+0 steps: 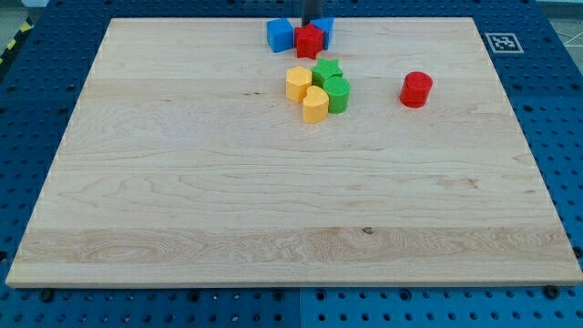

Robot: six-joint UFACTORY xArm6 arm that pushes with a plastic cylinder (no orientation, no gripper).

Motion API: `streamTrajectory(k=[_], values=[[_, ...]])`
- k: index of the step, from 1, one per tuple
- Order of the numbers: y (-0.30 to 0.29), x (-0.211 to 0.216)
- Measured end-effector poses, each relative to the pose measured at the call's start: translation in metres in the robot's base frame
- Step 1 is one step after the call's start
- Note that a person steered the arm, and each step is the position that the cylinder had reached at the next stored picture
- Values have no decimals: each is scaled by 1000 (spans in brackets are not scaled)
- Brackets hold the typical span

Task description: Move the red circle closer to the green star

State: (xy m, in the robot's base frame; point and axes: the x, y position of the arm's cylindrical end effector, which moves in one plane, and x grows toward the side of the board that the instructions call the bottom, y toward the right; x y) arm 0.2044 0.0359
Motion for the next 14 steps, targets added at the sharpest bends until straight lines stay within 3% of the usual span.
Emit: streamTrajectory(k=[2, 6, 9, 14], values=[[75, -13], [177, 136], [152, 180], [68, 109]])
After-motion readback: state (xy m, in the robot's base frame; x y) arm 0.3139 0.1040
